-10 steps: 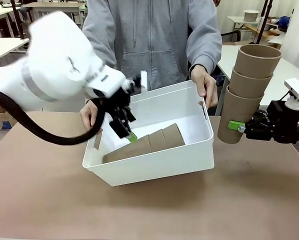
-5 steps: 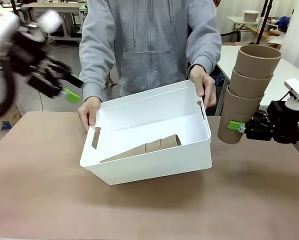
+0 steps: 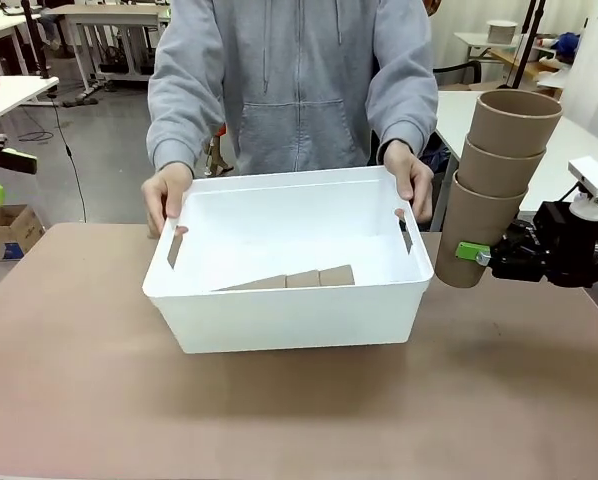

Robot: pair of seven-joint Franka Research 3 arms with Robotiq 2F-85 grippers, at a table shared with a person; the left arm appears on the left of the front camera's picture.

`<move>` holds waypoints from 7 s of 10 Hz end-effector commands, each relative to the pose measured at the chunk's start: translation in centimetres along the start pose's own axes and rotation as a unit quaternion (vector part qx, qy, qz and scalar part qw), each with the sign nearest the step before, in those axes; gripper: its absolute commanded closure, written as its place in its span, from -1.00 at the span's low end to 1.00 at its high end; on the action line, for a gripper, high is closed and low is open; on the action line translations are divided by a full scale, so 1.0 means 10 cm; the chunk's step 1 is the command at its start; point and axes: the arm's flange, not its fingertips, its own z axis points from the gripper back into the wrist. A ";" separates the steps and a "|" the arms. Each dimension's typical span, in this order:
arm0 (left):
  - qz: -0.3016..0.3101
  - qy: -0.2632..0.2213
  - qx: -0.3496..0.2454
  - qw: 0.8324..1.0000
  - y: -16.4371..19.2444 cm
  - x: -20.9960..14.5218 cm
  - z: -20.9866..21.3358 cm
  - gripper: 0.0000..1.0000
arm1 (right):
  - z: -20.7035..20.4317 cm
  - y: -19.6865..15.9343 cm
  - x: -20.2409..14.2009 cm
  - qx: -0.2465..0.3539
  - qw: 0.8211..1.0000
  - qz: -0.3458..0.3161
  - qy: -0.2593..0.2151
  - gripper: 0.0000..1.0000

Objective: Stack the cups and store them in the basket.
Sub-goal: Place the stack of Reusable plastic cups into the Pantry Basket.

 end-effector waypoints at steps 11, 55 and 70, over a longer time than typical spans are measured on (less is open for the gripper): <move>0.000 0.000 0.000 1.000 0.00 0.00 0.00 -1.00 | -0.01 0.00 0.04 0.001 1.000 0.007 -0.001 -0.66; 0.000 0.000 0.000 1.000 0.00 0.00 0.00 -1.00 | -2.43 -0.29 0.08 -0.005 0.869 0.053 0.493 -0.66; 0.000 0.000 0.000 1.000 0.00 0.00 0.00 -1.00 | -0.54 0.20 1.81 -0.048 0.966 0.072 0.245 -1.00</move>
